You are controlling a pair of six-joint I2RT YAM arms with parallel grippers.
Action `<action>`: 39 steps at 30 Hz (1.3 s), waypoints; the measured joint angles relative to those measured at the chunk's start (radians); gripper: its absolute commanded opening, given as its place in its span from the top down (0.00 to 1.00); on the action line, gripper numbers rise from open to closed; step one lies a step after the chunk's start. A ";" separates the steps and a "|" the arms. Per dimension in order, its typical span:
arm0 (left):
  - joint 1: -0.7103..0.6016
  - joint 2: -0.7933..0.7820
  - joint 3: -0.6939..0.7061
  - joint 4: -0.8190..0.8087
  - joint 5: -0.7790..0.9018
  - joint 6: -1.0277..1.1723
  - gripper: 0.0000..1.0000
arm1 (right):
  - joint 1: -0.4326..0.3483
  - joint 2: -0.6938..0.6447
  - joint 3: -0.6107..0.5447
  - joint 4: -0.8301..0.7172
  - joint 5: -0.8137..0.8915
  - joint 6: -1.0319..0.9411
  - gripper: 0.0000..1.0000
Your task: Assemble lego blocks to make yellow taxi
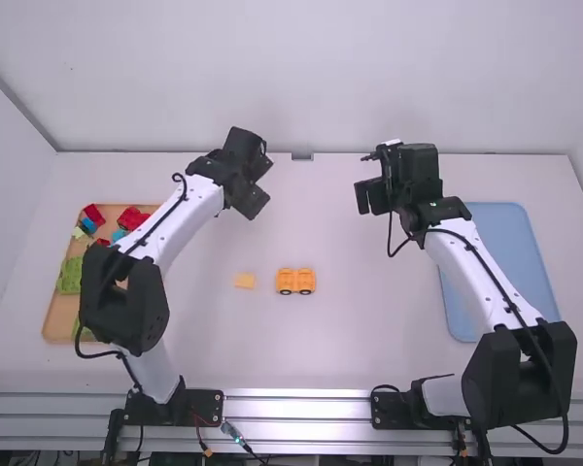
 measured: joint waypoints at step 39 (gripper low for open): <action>0.431 0.122 -0.672 0.348 1.234 1.102 0.19 | 0.000 0.000 0.000 -0.008 -0.071 0.001 0.01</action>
